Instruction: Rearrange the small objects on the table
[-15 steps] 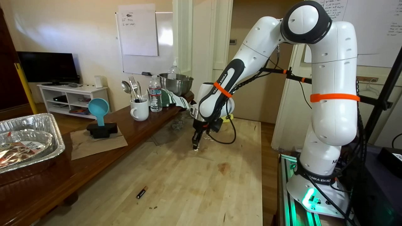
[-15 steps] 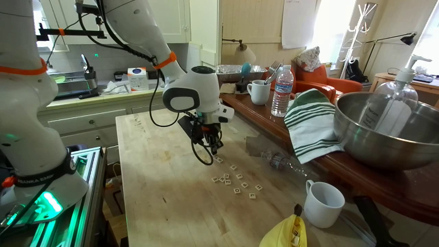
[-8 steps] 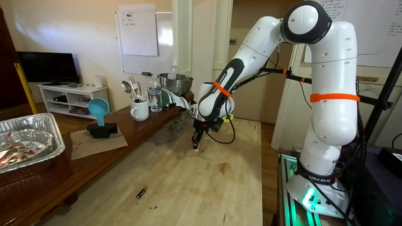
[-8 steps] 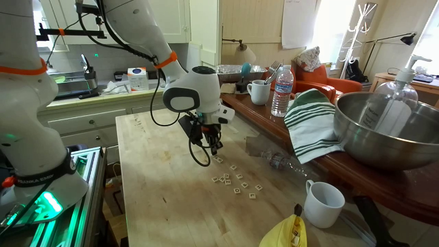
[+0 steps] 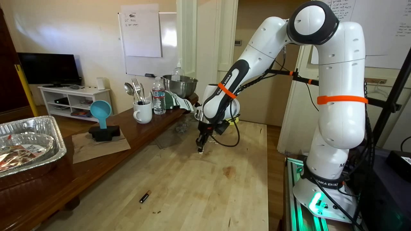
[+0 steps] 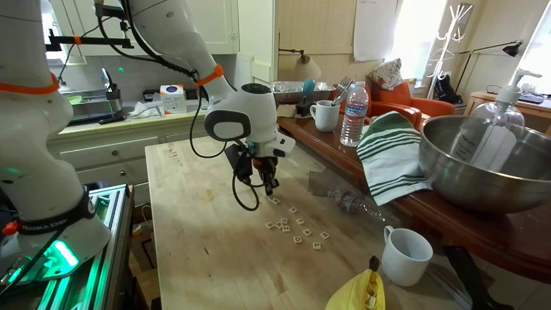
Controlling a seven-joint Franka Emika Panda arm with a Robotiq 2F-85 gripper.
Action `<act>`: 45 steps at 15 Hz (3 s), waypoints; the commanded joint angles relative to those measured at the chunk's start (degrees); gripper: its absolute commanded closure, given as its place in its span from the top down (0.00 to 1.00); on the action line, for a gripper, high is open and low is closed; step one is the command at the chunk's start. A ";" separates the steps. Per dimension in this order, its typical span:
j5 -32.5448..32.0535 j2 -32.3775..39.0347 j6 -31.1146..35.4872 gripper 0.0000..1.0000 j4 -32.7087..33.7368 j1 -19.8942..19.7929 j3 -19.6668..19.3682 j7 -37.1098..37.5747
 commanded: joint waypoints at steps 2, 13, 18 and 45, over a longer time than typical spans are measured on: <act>0.71 0.34 -1.35 0.00 0.16 0.55 -0.89 3.67; 0.48 0.37 -1.11 0.00 0.14 1.38 -1.84 10.00; 0.07 0.30 -1.23 0.00 0.07 1.88 -2.46 11.84; -1.18 -2.20 -0.26 0.00 1.59 0.70 -6.52 7.60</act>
